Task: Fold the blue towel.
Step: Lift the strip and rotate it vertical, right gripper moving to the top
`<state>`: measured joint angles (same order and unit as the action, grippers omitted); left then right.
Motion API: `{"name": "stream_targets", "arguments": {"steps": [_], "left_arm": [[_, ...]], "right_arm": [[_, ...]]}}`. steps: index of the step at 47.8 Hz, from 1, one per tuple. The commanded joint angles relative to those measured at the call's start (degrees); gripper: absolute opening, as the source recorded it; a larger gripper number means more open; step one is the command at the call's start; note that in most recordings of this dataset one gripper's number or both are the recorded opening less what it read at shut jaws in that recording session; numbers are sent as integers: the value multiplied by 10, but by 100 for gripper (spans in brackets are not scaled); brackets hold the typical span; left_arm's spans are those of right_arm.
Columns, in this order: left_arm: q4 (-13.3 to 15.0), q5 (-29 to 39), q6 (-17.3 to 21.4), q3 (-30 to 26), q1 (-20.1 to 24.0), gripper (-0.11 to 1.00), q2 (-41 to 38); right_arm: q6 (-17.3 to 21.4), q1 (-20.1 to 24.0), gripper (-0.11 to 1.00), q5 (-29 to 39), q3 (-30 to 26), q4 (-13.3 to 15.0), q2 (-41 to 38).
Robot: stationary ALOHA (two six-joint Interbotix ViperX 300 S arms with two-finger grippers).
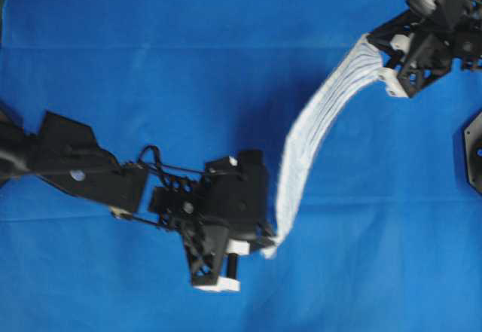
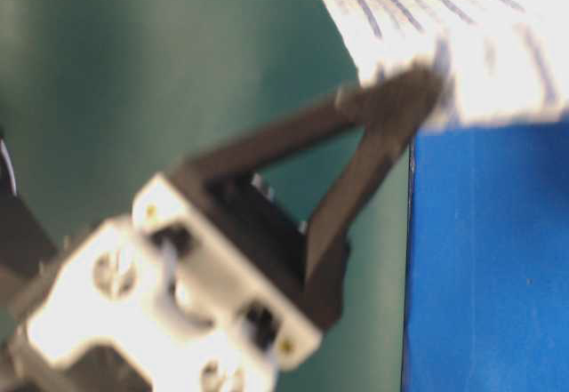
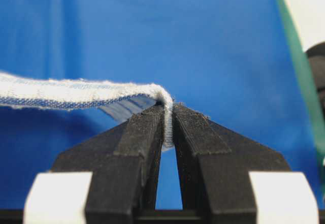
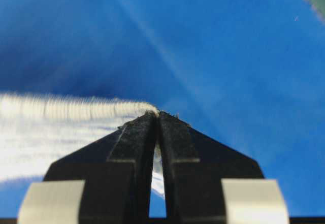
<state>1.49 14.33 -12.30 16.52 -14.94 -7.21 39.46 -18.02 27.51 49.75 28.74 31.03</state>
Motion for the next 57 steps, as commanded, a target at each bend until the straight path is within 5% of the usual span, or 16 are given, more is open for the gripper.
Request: {"name": "stream_targets", "arguments": {"steps": [1,15,36,47,57], "left_arm": [[0,-16,1,-37,-7,4,-6],[0,-42,1,-122,-7,4,-79],[-1,-93,10,-250,-7,4,-184],[-1,-119,7,-240,-7,4,-191],[6,-149,-21,-149,-11,4,-156]], "right_arm": [[-1,-16,4,-20,-25,11,-18],[-1,-27,4,-31,-54,23,-45],[1,-27,4,64,-3,14,75],[1,-21,4,15,-25,12,-33],[0,-18,4,-49,-96,13,-192]]}}
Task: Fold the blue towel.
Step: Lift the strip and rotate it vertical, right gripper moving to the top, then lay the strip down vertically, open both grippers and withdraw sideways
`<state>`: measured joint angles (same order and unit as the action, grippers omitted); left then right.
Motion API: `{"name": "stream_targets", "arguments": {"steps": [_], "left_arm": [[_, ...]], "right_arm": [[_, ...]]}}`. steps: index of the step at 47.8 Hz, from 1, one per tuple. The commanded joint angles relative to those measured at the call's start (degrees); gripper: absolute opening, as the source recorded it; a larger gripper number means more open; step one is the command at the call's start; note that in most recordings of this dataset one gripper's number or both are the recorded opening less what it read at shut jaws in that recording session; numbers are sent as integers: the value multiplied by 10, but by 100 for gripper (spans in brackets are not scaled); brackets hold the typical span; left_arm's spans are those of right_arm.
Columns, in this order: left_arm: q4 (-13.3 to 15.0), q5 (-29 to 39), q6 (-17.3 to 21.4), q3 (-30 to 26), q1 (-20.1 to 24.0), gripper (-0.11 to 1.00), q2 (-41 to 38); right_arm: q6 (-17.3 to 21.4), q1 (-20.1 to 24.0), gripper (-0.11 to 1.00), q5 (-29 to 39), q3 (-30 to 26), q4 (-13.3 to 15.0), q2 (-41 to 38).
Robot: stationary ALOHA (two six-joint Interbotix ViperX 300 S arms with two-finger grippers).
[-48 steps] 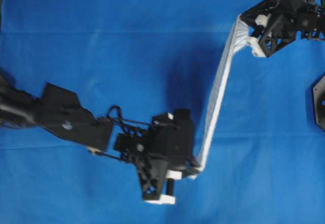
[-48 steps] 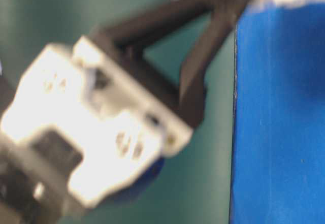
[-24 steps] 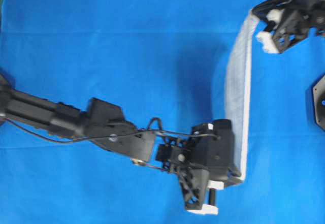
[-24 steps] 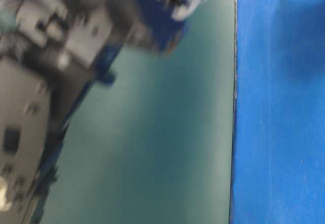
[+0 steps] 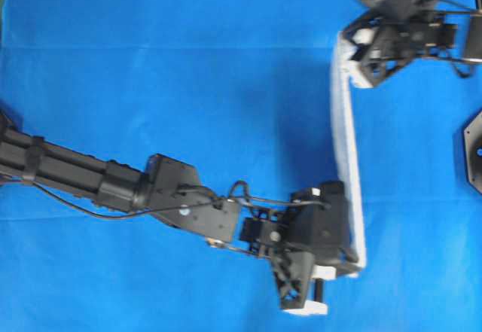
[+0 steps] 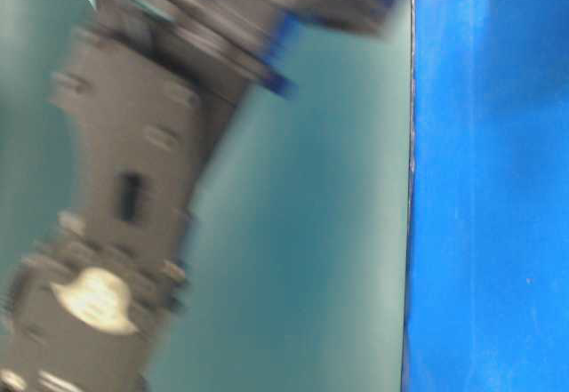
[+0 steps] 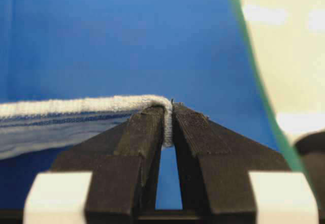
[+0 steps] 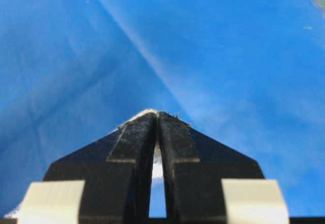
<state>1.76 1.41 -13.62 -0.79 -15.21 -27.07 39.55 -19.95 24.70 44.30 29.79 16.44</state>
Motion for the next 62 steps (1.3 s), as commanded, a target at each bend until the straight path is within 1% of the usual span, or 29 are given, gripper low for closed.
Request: {"name": "stream_targets", "arguments": {"steps": [1,9,13,16,22,36,40,42,44,47,50,51,53,55,62], "left_arm": [[4,-25,-13,35,-10,4,47],[4,-71,-67,140,-14,4,88],[4,-88,-87,177,-16,4,101],[4,-91,-95,196,-16,4,106],[4,-91,-101,215,-16,4,109],[4,-90,-101,227,-14,4,103],[4,-85,-102,230,-14,6,105],[4,-80,-104,233,-14,12,106],[4,-70,-105,236,-13,21,108],[4,-51,-107,242,-12,39,116],[4,-25,-109,251,-8,58,134],[4,-18,-109,255,-7,65,141],[3,-5,-109,262,-5,76,156],[2,4,-109,270,-5,79,172],[-1,13,-101,310,-4,72,240]], "right_arm": [[-1,3,4,-25,-47,3,-58],[-2,9,4,-50,-101,4,-131],[-1,11,4,-61,-121,4,-155],[-1,11,4,-65,-129,4,-163],[-1,11,4,-65,-138,4,-177],[1,11,4,-72,-135,3,-186],[1,11,5,-73,-136,3,-186],[1,11,10,-73,-136,3,-186],[1,11,23,-73,-135,3,-185],[1,11,41,-71,-133,3,-181],[1,14,56,-70,-128,3,-171],[0,15,59,-70,-126,3,-167],[0,18,60,-70,-120,3,-156],[0,21,59,-70,-113,3,-143],[-1,40,56,-72,-76,3,-82]]}}
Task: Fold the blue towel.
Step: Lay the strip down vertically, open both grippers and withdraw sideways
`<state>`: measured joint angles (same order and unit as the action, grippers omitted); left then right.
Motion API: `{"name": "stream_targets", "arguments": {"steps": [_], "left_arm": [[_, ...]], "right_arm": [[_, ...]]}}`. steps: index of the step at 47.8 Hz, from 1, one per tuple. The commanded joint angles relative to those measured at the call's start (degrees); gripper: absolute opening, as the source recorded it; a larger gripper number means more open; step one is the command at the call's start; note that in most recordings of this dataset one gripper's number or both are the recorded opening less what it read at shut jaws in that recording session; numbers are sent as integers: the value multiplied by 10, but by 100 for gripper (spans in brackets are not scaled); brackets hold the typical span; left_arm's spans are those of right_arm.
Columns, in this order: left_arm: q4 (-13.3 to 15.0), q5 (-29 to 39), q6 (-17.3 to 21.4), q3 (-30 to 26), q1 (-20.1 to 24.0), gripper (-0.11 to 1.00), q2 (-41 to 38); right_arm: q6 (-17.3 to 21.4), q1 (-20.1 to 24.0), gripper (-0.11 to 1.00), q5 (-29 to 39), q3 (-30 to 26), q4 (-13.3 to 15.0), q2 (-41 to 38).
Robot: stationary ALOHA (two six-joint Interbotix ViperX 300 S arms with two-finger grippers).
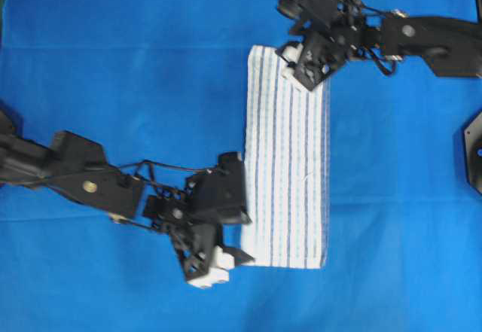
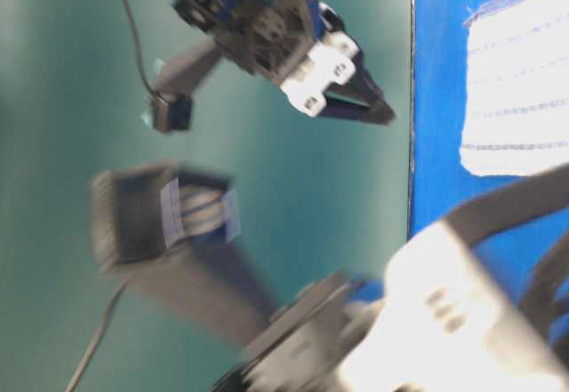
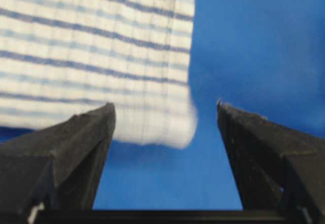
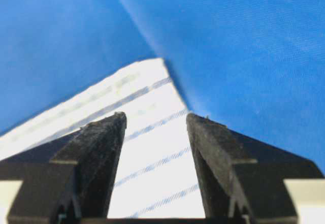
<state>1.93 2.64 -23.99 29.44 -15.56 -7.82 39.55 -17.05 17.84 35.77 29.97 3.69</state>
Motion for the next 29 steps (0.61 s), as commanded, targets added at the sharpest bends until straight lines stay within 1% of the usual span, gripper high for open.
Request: {"name": "stream_targets", "arguments": {"steps": [1,7,14,20,26,29], "left_arm": [[-3,1,4,14,1,72,57],[-4,-4,4,54,20,72,104],[-4,-39,9,94,53,72,140],[-5,-90,42,130,82,72,165],[-5,-149,97,169,101,72,196],[-4,-178,117,188,107,72,211]], "right_arm": [[-1,14,56,-4,15,2,56],[-1,34,56,-11,58,3,119],[-1,60,56,-52,120,3,205],[0,82,56,-88,165,3,280],[0,107,56,-100,195,3,342],[0,120,56,-102,208,4,367]]}}
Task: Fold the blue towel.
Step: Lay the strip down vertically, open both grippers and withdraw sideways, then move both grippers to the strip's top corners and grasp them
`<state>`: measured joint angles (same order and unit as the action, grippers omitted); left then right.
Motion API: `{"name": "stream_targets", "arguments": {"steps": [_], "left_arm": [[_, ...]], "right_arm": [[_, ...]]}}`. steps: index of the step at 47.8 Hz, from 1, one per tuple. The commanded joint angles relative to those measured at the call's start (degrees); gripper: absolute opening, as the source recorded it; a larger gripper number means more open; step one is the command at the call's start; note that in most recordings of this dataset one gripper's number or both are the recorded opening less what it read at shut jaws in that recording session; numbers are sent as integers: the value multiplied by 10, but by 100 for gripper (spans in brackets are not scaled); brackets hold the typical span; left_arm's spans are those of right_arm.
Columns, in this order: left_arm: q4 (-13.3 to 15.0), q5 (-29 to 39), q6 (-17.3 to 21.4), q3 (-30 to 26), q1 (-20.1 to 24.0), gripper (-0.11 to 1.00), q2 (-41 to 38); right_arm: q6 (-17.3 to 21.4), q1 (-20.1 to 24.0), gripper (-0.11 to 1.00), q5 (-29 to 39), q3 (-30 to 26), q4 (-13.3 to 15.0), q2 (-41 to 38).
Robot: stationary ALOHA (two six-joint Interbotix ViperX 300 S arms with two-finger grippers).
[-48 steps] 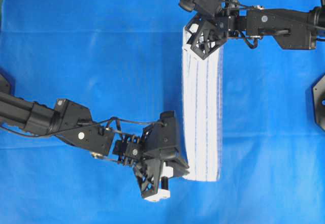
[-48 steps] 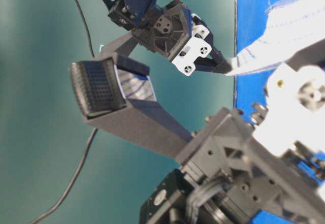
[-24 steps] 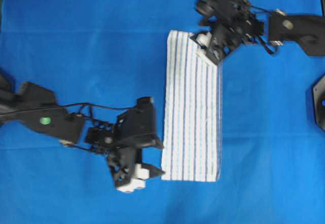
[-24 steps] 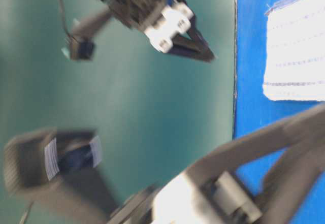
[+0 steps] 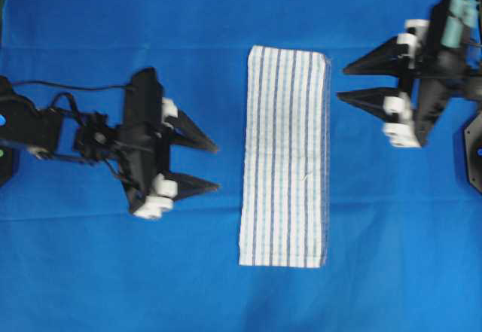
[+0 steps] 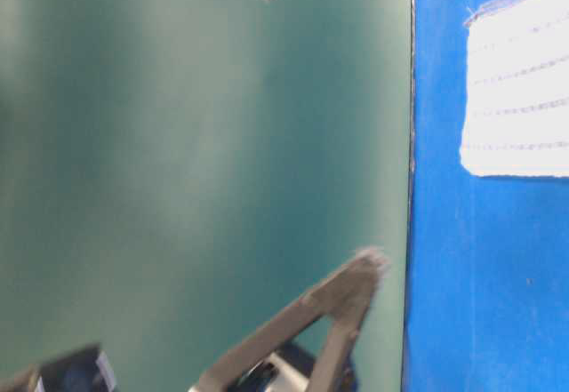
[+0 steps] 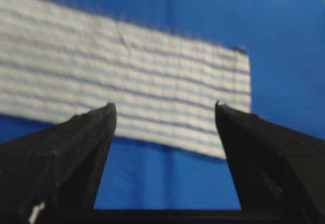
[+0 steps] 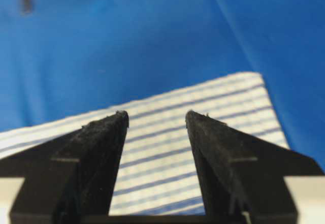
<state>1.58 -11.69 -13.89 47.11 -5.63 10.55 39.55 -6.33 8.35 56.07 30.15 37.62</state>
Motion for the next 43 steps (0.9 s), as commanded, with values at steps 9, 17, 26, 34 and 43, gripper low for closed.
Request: {"name": "stream_targets", "arguments": {"steps": [9,17,26,34,43], "left_arm": [[0,-99,39,70,33,72,84],[1,-118,43,93,45,72,108],[1,-118,44,84,50,72,99],[1,-118,44,61,72,72,73],[1,-109,47,13,120,73,11]], "right_arm": [[0,39,56,-11,48,3,70],[0,39,56,-34,62,10,68],[1,33,56,-39,60,15,64],[5,-17,56,-37,60,15,48],[5,-107,61,-44,53,14,-4]]}}
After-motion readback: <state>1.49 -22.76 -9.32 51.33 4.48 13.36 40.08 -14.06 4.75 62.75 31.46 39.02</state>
